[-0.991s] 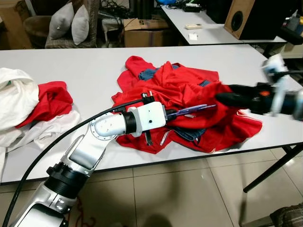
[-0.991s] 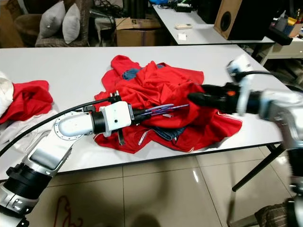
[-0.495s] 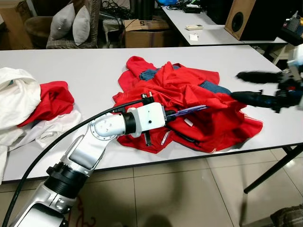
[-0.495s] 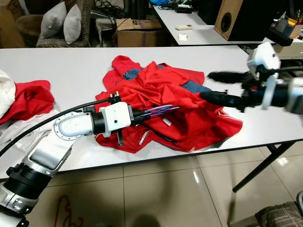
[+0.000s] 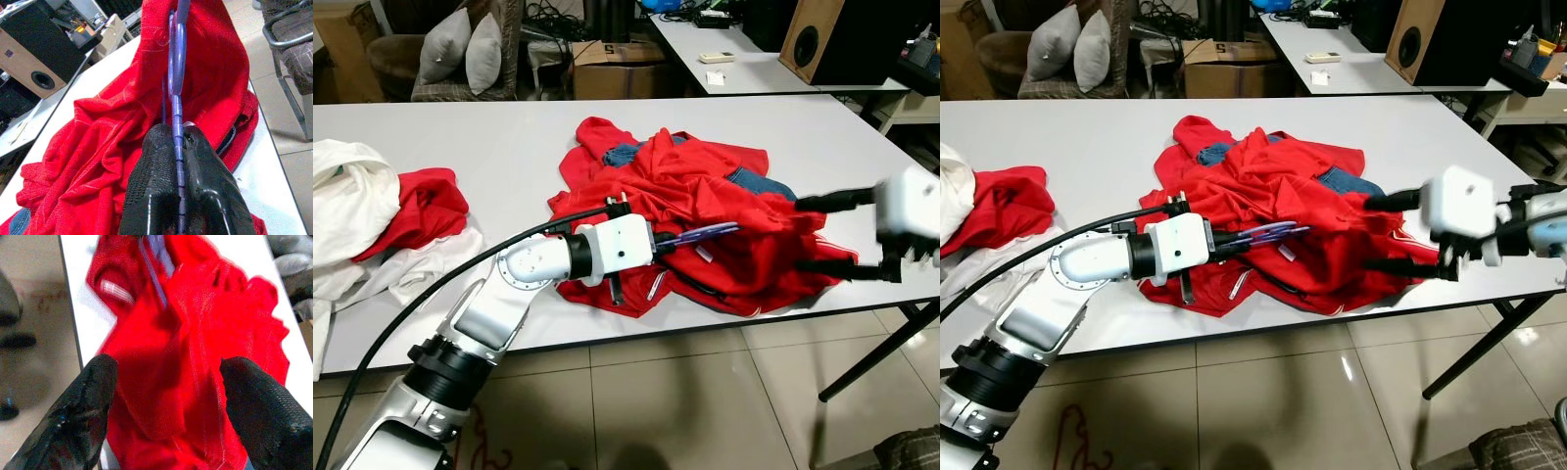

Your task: Hang hanger

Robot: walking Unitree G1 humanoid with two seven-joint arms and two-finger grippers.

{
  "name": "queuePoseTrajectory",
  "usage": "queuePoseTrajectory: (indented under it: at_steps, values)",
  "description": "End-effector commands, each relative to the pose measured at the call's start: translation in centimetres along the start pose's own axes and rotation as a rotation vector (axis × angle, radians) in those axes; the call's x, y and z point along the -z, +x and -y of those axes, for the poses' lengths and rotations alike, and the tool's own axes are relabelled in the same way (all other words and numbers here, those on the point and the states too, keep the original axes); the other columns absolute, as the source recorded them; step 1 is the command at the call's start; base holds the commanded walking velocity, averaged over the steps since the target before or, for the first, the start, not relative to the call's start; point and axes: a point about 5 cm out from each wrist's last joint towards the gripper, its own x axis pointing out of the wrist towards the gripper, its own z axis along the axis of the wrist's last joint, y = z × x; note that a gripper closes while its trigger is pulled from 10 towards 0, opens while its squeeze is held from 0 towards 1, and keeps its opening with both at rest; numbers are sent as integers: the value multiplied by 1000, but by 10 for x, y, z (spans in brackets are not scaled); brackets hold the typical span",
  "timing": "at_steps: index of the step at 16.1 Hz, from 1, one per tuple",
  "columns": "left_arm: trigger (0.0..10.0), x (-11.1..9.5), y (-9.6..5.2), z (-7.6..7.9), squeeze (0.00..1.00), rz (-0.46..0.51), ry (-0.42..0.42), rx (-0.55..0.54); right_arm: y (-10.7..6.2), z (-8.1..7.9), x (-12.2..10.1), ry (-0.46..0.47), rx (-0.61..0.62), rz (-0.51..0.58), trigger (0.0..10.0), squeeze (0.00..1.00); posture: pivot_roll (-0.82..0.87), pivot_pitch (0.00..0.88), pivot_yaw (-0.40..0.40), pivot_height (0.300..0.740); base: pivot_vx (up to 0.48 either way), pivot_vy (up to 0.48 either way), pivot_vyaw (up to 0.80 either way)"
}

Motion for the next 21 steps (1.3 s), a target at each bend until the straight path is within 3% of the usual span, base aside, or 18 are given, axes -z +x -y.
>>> queuePoseTrajectory:
  at_steps: [1,3,6,7,8,9,11,13,21]
  values:
    - [10000,-4,6,8,0,29,6,19,1,0,6,-47,5,-68,10000,0,-48,3,-9,740,0,0,0]
    - [10000,-3,11,13,0,41,-5,-10,6,2,6,-39,47,-42,10000,0,-49,5,-10,740,0,0,0]
    - [10000,-2,10,12,0,29,8,-30,19,-2,13,44,79,6,10000,0,-42,9,-14,740,0,0,0]
    - [10000,-2,7,9,0,26,13,-34,24,-5,16,106,84,48,6157,0,-37,9,-15,740,0,0,0]
    - [10000,-2,6,8,0,23,17,-36,27,-9,18,137,75,69,4588,0,-37,9,-15,740,0,0,0]
    - [10000,-2,5,7,0,22,18,-38,29,-10,20,154,70,72,0,0,-34,9,-14,740,0,0,0]
    - [10000,-3,1,4,0,24,28,-47,36,-15,29,274,95,105,0,0,-28,10,-11,740,0,0,0]
    - [10000,-6,0,3,0,40,25,-47,40,-16,33,316,121,113,0,0,-23,11,-10,740,0,0,0]
    - [10000,-4,-3,4,0,30,34,-33,40,-12,24,348,142,194,0,0,-21,12,-5,740,0,0,0]
